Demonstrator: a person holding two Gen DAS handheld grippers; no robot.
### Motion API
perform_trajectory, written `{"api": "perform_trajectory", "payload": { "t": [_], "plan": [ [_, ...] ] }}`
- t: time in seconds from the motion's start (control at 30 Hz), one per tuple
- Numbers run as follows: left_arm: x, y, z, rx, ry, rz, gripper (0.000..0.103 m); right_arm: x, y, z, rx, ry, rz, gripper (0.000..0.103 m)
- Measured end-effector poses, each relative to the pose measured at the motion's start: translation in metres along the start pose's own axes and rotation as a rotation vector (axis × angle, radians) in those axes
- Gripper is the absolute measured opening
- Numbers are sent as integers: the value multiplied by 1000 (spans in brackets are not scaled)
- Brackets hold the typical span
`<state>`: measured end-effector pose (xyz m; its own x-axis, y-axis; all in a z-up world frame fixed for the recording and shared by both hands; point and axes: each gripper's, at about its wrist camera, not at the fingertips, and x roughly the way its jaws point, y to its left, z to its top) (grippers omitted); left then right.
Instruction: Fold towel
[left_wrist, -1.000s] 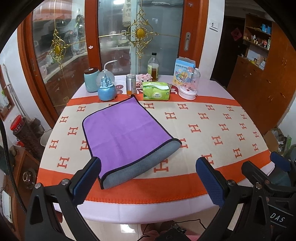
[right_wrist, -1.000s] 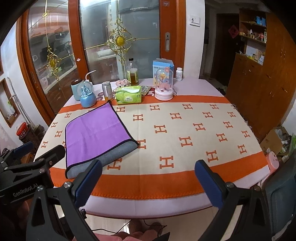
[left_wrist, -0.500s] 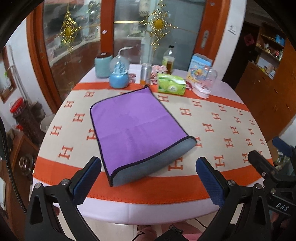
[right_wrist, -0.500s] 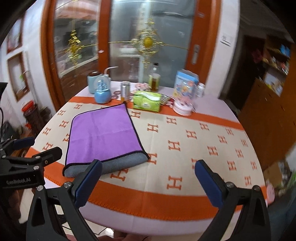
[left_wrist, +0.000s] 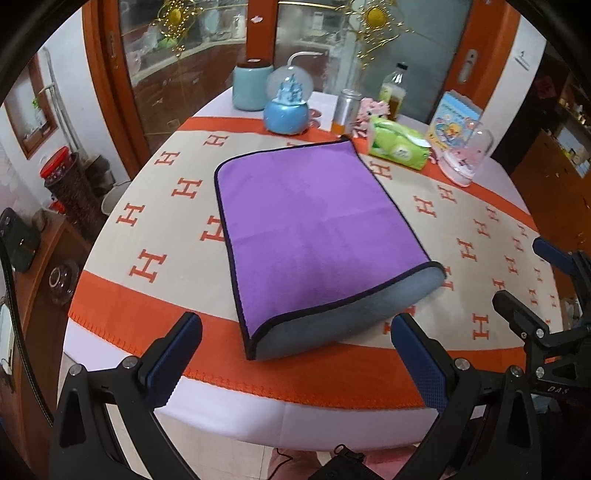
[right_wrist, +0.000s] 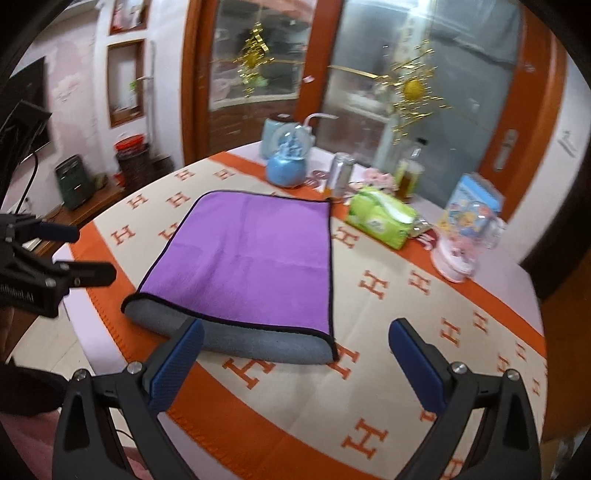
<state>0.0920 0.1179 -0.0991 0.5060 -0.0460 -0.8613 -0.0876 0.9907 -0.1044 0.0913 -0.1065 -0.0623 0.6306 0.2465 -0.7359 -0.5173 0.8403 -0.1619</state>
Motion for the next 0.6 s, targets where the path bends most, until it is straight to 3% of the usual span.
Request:
{"api": "perform_trajectory", "payload": {
  "t": [0.3,0.6],
  "plan": [
    [44,7,3,-18,49,17,102,58,-24,-9,-33,99,104,99],
    [94,17,-5,-41,133,-31,96,105,-43,-26,-29,200,193,86]
  ]
}}
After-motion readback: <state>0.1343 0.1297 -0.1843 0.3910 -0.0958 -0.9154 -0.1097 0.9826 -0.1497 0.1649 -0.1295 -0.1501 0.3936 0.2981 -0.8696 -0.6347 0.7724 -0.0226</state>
